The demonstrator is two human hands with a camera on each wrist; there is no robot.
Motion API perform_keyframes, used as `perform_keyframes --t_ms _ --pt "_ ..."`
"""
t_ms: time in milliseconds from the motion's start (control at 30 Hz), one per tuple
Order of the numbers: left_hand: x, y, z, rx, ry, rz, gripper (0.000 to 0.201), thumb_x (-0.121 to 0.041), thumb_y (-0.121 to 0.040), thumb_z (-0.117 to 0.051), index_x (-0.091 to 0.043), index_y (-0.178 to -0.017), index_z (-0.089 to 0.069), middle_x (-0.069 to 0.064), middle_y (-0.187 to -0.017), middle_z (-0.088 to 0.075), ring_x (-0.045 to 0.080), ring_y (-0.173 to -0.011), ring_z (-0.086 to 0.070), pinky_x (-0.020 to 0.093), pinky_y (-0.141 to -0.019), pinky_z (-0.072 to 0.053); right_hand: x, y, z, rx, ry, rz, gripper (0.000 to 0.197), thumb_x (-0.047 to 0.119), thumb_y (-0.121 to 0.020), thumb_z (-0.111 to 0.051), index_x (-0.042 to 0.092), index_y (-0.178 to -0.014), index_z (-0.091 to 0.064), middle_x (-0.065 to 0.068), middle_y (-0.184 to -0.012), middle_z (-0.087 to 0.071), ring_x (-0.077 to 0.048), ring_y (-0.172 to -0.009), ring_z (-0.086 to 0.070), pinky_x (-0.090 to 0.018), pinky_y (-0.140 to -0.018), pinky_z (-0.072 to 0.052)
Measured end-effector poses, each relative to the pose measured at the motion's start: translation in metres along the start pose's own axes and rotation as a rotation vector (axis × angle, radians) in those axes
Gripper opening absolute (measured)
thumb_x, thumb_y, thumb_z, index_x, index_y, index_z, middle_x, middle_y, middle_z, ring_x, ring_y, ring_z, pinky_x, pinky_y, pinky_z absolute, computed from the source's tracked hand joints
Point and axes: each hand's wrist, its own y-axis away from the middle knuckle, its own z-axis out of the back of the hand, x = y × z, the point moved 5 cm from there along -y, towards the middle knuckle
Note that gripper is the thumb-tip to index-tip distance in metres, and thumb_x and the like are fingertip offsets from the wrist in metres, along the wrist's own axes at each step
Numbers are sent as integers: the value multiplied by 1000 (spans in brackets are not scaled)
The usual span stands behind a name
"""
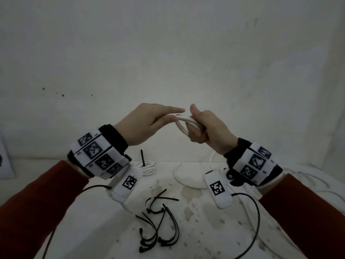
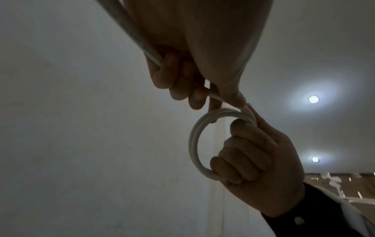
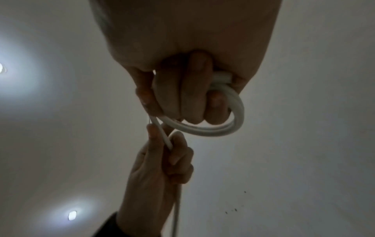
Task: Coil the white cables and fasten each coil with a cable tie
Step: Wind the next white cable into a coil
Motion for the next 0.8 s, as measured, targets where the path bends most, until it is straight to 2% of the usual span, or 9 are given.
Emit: perform_keyframes --t_ms 67,133,200,300,400,500,533,700,800 --pt "-2 -5 -3 22 134 62 36 -46 -92 -39 -27 -102 -68 -17 -60 -48 1 -58 -45 12 -59 -34 0 -1 0 30 -188 -11 59 42 -96 -30 21 -41 -37 9 -37 -22 -10 -37 -16 -32 -49 -11" --pt "-4 -9 -6 47 224 117 28 -44 -94 -42 -28 -82 -62 -11 -57 -44 6 -54 -37 16 -54 -31 -2 0 0 52 -311 -28 60 40 -98 -28 22 -42 -38 9 -36 -21 -9 -35 -15 -36 -52 -10" --pt "-4 -12 -7 38 245 137 29 -37 -95 -42 -23 -75 -58 -13 -56 -43 5 -54 -36 14 -53 -29 -3 1 1 26 -353 -37 59 39 -100 -27 22 -45 -38 9 -36 -21 -11 -35 -16 -35 -51 -12" --pt "2 -16 -6 21 259 168 33 -37 -96 -41 -21 -72 -58 -14 -56 -43 4 -53 -37 12 -53 -30 2 2 8 -56 -245 -30 52 38 -100 -34 18 -55 -49 7 -42 -23 -14 -39 -20 -30 -51 -27" --pt "3 -16 -7 6 318 176 31 -32 -98 -42 -24 -76 -62 -15 -56 -47 1 -52 -42 9 -52 -31 7 6 10 22 -319 -43 37 33 -96 -38 12 -69 -52 8 -47 -22 -12 -41 -18 -28 -50 -23" --pt "3 -18 -12 -50 386 198 28 -23 -100 -41 -13 -87 -65 -19 -56 -49 -1 -51 -44 7 -52 -32 8 9 12 69 -589 -46 40 33 -98 -34 16 -67 -51 8 -47 -15 -12 -40 -14 -27 -49 -18" --pt "5 -18 -15 -66 397 219 28 -23 -100 -40 -12 -92 -64 -19 -57 -48 -2 -50 -44 7 -51 -33 9 9 14 59 -678 -34 41 35 -98 -32 16 -66 -50 7 -47 -14 -12 -40 -14 -26 -48 -19" --pt "30 -4 -33 -16 294 305 28 -24 -103 -34 -24 -109 -61 -7 -62 -42 -2 -51 -45 9 -51 -33 22 15 45 -27 -928 155 35 32 -96 -31 16 -70 -49 6 -47 -17 -13 -42 -17 -26 -51 -25" --pt "44 11 -47 -11 170 339 28 -25 -102 -34 -26 -116 -58 2 -67 -49 7 -62 -50 11 -58 -36 24 22 63 -161 -967 253 34 29 -97 -31 15 -73 -51 5 -48 -23 -13 -46 -22 -25 -54 -30"
